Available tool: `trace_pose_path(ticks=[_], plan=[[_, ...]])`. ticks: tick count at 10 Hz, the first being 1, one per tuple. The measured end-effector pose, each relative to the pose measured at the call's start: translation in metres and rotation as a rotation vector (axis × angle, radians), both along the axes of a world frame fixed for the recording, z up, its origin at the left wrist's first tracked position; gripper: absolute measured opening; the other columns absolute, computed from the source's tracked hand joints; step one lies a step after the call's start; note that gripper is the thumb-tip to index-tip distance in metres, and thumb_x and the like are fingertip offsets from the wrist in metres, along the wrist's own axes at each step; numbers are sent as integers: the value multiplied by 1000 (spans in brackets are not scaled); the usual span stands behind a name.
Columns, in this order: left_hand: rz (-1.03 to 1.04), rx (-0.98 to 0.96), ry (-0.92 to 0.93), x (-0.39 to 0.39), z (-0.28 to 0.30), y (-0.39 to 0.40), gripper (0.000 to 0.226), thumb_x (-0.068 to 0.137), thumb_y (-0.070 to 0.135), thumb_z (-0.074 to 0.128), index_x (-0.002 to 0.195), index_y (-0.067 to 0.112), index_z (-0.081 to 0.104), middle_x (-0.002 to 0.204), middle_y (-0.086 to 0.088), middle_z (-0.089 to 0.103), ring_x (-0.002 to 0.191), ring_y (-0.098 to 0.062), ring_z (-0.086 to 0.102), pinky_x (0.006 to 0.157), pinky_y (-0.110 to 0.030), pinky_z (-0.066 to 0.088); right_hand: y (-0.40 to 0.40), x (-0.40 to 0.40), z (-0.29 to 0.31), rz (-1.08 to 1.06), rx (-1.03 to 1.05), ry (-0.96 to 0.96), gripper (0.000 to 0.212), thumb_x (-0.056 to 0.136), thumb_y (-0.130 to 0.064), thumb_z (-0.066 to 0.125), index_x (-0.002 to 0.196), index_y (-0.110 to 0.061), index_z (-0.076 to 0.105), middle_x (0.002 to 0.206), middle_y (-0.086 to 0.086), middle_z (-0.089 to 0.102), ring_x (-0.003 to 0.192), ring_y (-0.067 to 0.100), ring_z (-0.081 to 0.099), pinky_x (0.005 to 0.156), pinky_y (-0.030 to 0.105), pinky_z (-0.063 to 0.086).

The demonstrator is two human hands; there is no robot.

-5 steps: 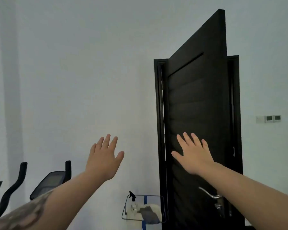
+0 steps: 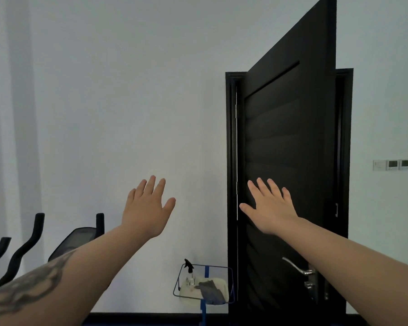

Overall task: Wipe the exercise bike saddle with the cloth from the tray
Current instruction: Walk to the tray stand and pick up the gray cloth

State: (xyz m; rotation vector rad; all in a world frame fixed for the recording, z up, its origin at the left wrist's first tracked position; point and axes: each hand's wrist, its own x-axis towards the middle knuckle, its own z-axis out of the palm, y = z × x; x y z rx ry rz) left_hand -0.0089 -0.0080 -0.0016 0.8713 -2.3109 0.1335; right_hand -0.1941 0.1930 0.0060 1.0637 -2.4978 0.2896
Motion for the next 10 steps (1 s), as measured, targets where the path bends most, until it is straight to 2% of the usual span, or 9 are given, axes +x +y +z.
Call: trace_pose_path(ticks=[3, 6, 10], plan=[[-20, 38, -47, -10, -26, -15, 62, 95, 49, 22, 149, 24, 7, 159, -2, 0, 145, -21, -2, 117, -39, 3, -28, -2, -24, 29, 13, -24, 69, 97, -55, 25, 153, -24, -3, 162, 3, -5, 148, 25, -10, 118, 49, -3], [-74, 95, -142, -43, -90, -37, 62, 95, 49, 24, 149, 23, 8, 159, -3, 2, 145, -23, 0, 117, -41, 4, -50, -12, -97, 15, 91, -126, 69, 97, -55, 25, 153, -24, -3, 162, 3, -5, 148, 24, -10, 119, 48, -3], [-79, 174, -186, -158, -140, -80, 62, 94, 48, 26, 149, 23, 9, 159, -2, 3, 145, -22, 1, 117, -40, 5, -95, -129, -144, 28, 163, -150, 69, 98, -54, 25, 153, -23, -2, 162, 3, -6, 148, 25, -11, 119, 48, -4]])
